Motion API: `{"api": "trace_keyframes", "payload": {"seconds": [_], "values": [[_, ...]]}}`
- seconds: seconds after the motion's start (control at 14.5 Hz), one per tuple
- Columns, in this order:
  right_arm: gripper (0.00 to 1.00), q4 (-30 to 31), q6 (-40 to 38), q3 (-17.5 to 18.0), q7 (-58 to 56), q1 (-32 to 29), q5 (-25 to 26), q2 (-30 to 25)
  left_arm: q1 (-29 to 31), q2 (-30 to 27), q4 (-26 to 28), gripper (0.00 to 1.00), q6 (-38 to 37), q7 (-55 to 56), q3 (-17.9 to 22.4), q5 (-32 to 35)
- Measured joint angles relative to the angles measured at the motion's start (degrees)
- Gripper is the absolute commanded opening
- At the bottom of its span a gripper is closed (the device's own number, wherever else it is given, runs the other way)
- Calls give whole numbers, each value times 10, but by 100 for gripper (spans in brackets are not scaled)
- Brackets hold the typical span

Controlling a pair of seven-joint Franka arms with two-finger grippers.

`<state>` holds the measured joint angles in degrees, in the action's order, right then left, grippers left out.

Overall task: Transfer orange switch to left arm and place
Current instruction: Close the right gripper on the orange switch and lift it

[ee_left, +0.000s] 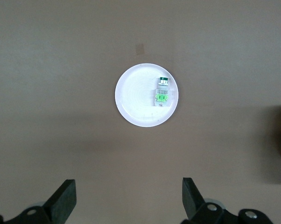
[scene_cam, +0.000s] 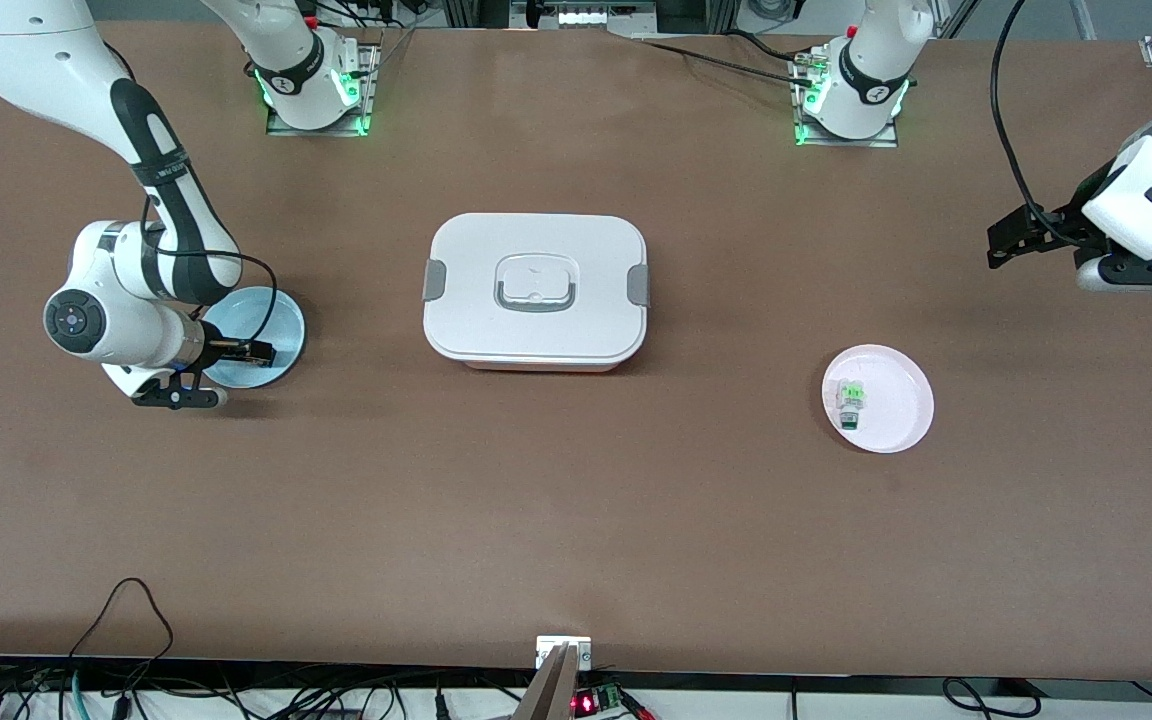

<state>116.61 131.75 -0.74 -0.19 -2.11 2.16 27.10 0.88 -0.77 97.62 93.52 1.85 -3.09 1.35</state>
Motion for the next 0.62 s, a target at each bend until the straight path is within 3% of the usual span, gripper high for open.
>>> {"api": "trace_keyframes", "payload": {"seconds": [0.41, 0.48, 0.62], "values": [[99, 1, 13, 1, 0, 0, 0, 20, 0, 0, 0, 100, 0, 0, 0, 0], [93, 1, 14, 1, 0, 0, 0, 21, 0, 0, 0, 100, 0, 0, 0, 0], [56, 1, 14, 1, 0, 0, 0, 22, 0, 0, 0, 100, 0, 0, 0, 0]]}}
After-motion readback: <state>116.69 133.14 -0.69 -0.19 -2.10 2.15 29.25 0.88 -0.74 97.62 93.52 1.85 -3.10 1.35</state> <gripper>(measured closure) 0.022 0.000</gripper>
